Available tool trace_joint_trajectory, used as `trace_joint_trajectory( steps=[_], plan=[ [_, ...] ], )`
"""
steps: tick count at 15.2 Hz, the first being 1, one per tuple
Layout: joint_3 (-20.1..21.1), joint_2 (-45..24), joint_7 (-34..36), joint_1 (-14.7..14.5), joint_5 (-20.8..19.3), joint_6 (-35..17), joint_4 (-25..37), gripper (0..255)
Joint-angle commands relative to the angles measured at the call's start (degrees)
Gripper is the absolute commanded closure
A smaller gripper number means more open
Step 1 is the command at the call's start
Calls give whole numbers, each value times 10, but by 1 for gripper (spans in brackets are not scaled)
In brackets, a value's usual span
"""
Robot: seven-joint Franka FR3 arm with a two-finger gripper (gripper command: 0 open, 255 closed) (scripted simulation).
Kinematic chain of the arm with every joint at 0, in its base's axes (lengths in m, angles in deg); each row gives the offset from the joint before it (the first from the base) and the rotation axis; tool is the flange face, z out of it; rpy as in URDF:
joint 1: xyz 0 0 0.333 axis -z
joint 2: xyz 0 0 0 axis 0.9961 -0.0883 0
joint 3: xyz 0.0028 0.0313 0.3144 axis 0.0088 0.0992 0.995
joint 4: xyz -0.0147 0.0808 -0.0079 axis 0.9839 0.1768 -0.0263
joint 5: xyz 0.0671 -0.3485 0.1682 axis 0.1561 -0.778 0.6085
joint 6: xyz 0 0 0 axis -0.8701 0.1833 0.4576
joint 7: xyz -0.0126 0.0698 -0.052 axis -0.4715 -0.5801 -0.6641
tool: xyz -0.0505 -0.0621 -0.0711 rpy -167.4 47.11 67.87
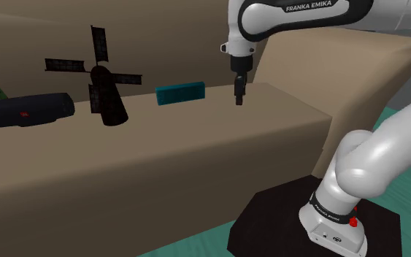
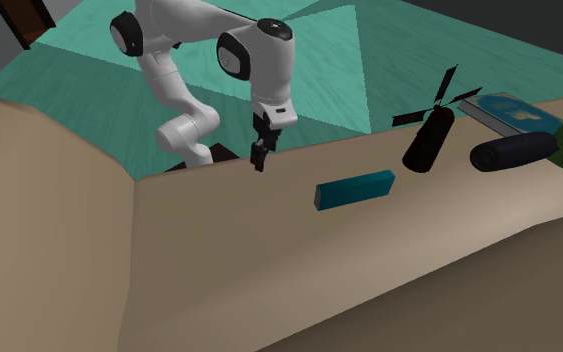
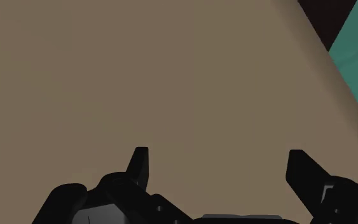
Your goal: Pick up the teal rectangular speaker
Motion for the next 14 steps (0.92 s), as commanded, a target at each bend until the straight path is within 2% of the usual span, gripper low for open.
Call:
trace_joint_trajectory(
  steps=[1,8,14],
  plan=[
    [-6,-49,-41,-6,-5,-4,48,0],
    [-7,-202,-166,-24,-11,16,232,0],
    [7,-341,-263,-36,-15,64,428,0]
  ],
)
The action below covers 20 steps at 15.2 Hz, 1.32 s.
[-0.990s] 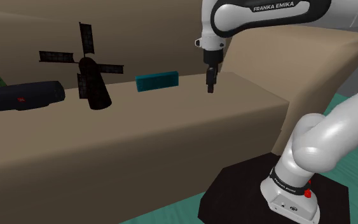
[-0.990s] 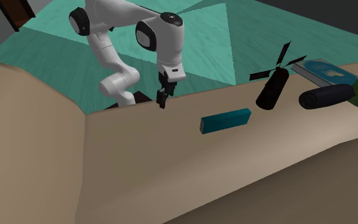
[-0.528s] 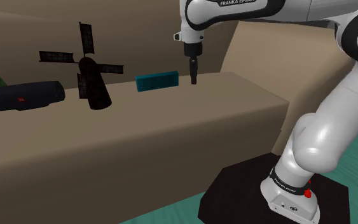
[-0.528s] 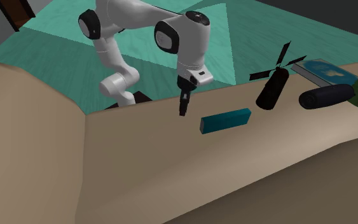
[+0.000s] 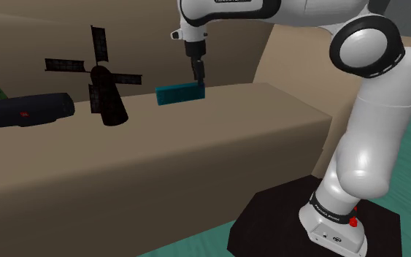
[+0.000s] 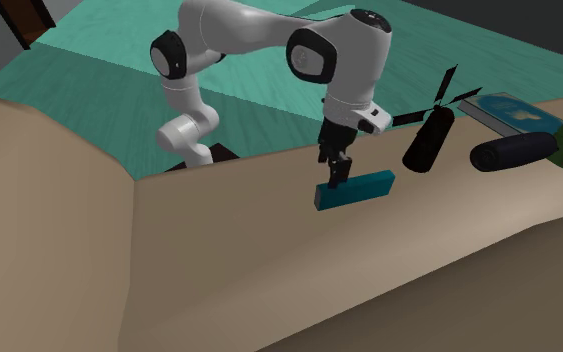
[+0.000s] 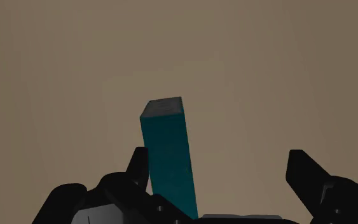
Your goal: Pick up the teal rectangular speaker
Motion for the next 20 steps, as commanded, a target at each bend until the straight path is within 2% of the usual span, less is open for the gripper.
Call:
trace_joint_trajectory(
  steps=[1,4,5,12,14,15,20],
  plan=[
    [6,-53,-32,-5,-3,23,79,0],
    [18,-139,-76,-15,-9,69,216,0],
    [18,-142,-77,-15,-10,71,220,0],
    [18,-113,-73,-13,-8,-4,118,0],
    [18,-113,-73,-13,-8,-4,117,0],
    [18,-115,-73,-13,-8,-3,120,255],
    [18,-116,-74,-13,-8,-3,121,255]
  ],
)
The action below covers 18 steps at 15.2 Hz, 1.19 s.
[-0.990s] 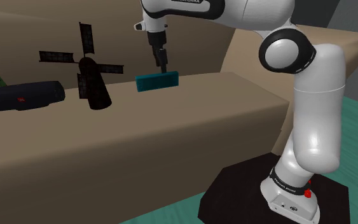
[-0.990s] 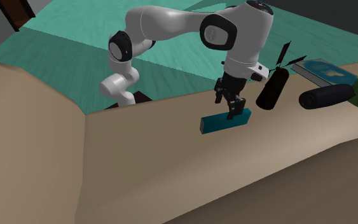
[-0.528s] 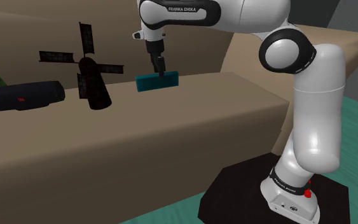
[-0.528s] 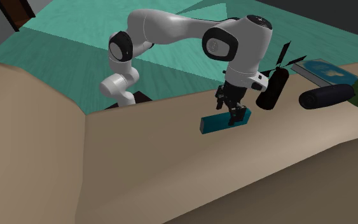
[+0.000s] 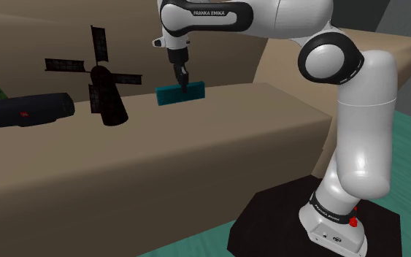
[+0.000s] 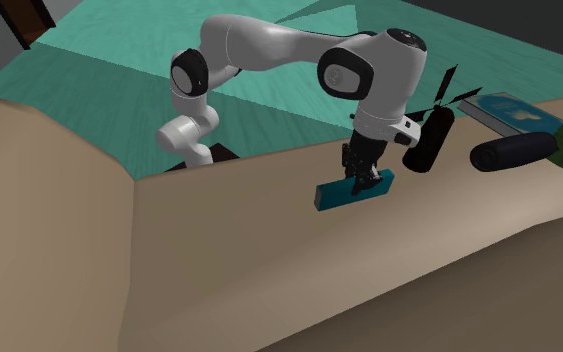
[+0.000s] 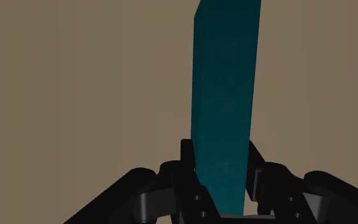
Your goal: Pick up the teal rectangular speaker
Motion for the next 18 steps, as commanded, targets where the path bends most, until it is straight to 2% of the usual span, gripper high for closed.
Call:
trace_joint_trajectory(
  steps=[1,4,8,14,18],
  plan=[
    [0,0,0,0,0,0,0,255],
    [0,2,0,0,0,-1,-4,255],
    [0,-10,-2,-1,0,37,47,255],
    [0,-40,-5,-3,-2,101,141,255],
    [-1,-75,-9,-5,-4,155,229,255]
  ],
)
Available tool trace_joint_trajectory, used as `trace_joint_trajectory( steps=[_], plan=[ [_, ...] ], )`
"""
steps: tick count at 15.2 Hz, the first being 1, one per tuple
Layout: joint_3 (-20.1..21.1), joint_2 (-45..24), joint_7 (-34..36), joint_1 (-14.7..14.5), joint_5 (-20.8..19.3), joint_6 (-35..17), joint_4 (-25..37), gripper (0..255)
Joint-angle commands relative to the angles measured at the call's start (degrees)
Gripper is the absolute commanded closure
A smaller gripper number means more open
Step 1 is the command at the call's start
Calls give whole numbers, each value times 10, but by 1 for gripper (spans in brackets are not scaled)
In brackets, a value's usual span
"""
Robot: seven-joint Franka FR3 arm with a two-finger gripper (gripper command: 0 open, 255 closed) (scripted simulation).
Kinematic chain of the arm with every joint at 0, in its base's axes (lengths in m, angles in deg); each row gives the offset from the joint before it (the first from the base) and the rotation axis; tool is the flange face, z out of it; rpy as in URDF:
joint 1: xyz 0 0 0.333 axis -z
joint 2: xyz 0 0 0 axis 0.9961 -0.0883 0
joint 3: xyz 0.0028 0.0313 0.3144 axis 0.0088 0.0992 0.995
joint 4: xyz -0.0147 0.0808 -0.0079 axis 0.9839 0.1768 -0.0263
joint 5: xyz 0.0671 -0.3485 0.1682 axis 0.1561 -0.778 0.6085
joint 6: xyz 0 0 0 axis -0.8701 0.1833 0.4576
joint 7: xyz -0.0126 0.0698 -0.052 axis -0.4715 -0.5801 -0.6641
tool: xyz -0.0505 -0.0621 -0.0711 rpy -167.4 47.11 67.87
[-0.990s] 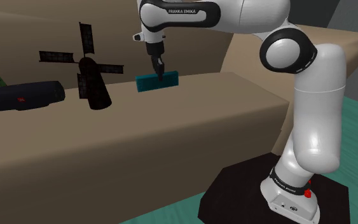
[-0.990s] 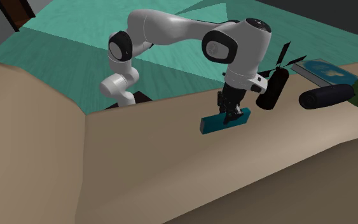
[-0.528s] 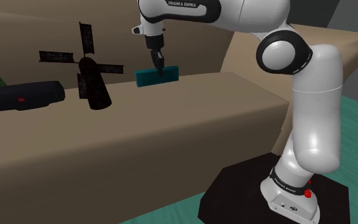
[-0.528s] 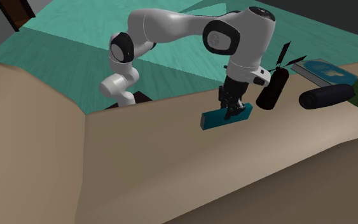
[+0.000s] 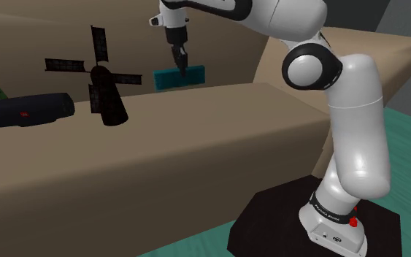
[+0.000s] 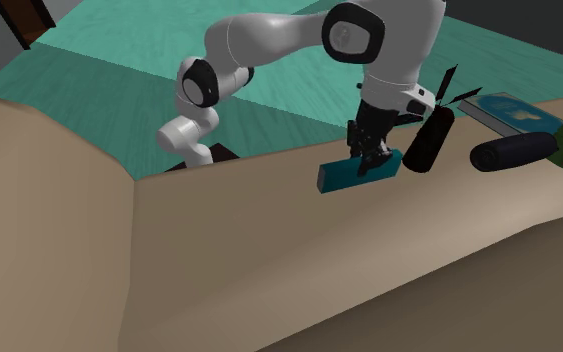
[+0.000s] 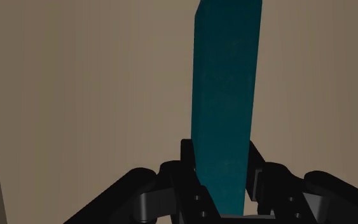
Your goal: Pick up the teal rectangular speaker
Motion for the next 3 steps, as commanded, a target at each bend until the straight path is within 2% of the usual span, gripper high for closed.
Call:
trace_joint_trajectory(
  steps=[1,3],
  plan=[
    [0,-18,-2,-1,-1,31,49,255],
    [-1,-20,-2,-1,-1,33,54,255]
  ],
)
